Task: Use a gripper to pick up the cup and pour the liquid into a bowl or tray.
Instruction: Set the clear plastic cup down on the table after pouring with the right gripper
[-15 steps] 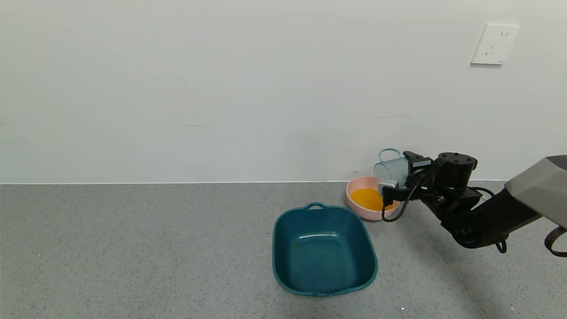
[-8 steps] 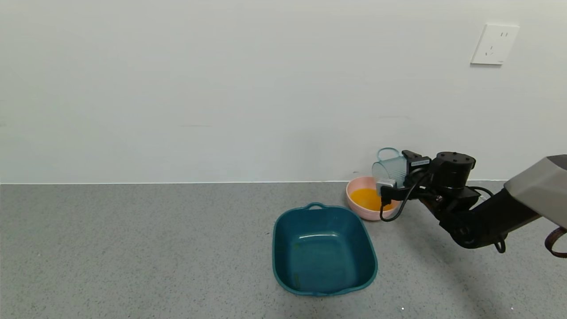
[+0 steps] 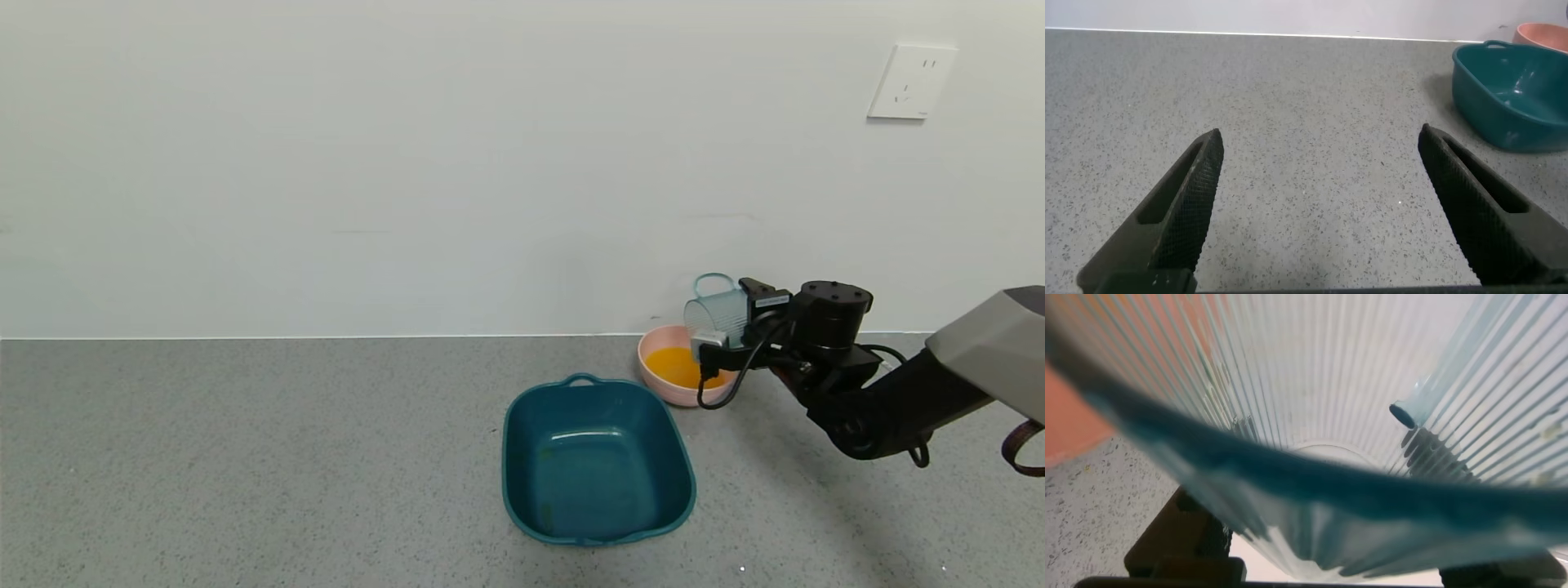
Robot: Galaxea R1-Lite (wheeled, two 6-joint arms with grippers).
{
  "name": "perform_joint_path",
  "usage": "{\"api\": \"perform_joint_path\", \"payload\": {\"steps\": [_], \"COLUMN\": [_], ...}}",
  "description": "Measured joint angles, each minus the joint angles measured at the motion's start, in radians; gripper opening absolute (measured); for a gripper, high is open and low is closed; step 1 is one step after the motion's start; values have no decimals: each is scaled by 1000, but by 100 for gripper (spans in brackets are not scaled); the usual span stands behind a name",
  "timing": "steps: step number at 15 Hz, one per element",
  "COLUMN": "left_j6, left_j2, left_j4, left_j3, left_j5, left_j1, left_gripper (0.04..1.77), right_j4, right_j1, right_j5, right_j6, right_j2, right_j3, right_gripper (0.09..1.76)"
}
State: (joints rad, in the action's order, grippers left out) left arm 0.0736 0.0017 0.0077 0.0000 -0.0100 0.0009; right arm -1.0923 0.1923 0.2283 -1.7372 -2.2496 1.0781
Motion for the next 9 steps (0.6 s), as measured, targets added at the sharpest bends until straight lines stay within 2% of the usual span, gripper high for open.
{"api": "perform_joint_path", "payload": {"steps": [9], "left_j6": [0], "left_j2": [0], "left_j4": [0], "left_j3": [0], "left_j5": [0], "left_j1": [0], "left_gripper": [172], "right_j4": [-4], "right_j1": [-1], "right_j5": [-2], "right_j6": [-13], "right_j2": [-3], "right_j3": [-1], "right_gripper": [134]}}
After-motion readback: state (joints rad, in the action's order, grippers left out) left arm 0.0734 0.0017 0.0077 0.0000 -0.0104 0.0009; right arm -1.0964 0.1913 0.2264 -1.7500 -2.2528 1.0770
